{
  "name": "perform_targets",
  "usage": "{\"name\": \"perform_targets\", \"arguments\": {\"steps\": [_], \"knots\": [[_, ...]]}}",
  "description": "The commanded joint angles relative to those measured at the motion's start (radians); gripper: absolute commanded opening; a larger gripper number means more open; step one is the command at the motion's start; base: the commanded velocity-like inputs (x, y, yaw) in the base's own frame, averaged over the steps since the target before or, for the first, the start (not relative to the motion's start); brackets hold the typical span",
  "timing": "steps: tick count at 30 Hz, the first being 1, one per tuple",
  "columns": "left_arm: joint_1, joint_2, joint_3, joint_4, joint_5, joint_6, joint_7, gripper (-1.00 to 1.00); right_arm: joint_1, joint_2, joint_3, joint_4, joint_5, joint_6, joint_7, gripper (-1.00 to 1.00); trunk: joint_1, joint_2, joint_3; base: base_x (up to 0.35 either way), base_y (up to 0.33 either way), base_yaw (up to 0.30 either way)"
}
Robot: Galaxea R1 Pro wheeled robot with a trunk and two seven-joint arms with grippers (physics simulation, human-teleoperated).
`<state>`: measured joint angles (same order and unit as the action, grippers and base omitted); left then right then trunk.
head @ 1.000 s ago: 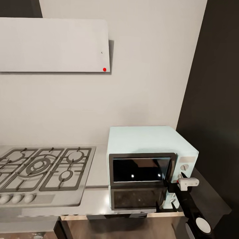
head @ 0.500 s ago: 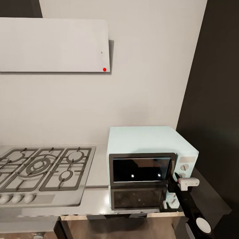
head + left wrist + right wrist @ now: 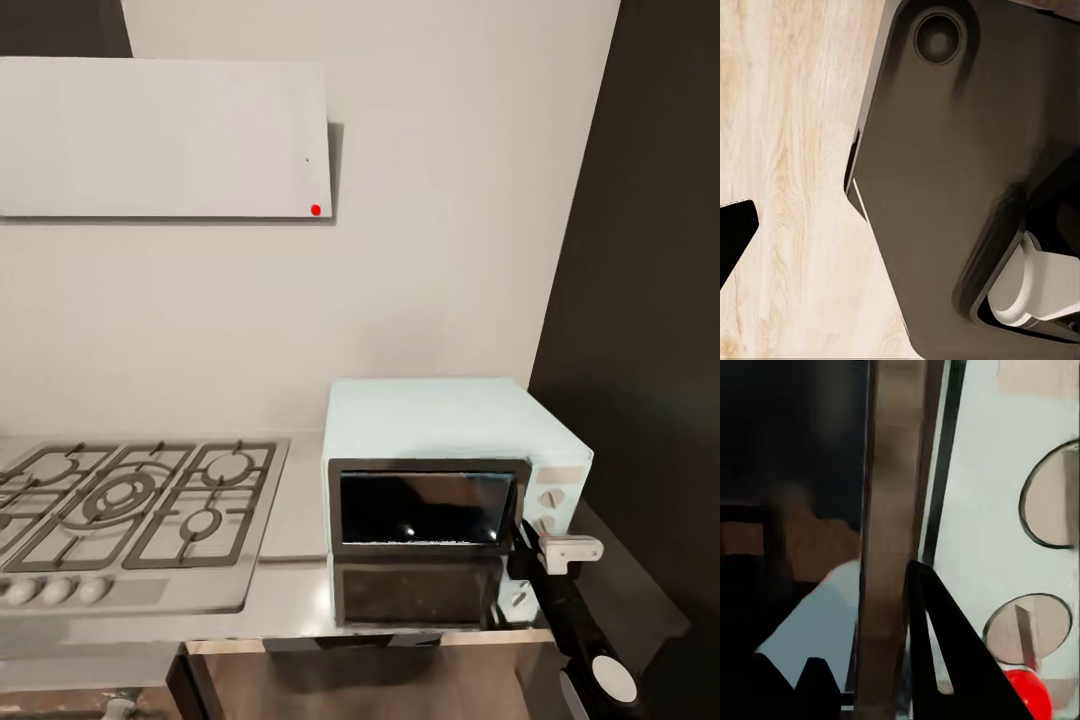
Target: In the kitchen, take the popcorn bag from the countertop, put it into the microwave, and heat it until the popcorn is cooked so the cooked popcorn ends up inside the bag.
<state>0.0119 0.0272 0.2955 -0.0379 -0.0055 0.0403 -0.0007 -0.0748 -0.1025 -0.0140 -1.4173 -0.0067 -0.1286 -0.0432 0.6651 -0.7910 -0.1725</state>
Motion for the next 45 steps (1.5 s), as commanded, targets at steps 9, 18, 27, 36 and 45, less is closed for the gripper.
{"name": "perform_targets", "arguments": {"steps": [9, 18, 27, 36, 45], "knots": [[0.000, 0.001, 0.005, -0.004, -0.001, 0.004, 0.000, 1.00, 0.000, 0.000, 0.006, 0.000, 0.002, -0.002, 0.002, -1.00, 0.000, -0.001, -0.001, -0.186, 0.000, 0.000], [0.000, 0.000, 0.005, -0.003, -0.001, 0.004, 0.001, 1.00, 0.000, 0.000, 0.012, 0.000, 0.002, -0.002, 0.002, -1.00, 0.000, -0.001, -0.001, -0.048, 0.000, 0.000], [0.000, 0.002, 0.005, -0.004, -0.001, 0.004, 0.001, 1.00, 0.000, 0.001, 0.014, 0.000, 0.002, -0.002, 0.002, -1.00, 0.000, -0.001, -0.001, -0.086, 0.000, 0.000], [0.000, 0.002, 0.005, -0.003, -0.001, 0.004, 0.001, 1.00, 0.000, 0.001, 0.014, 0.000, 0.002, -0.003, 0.002, -1.00, 0.000, -0.001, -0.001, -0.109, 0.011, 0.000], [0.000, 0.002, 0.005, -0.004, -0.001, 0.004, 0.001, 1.00, 0.000, 0.001, 0.014, 0.000, 0.002, -0.003, 0.002, -1.00, 0.000, -0.001, -0.001, -0.131, 0.075, 0.000]]}}
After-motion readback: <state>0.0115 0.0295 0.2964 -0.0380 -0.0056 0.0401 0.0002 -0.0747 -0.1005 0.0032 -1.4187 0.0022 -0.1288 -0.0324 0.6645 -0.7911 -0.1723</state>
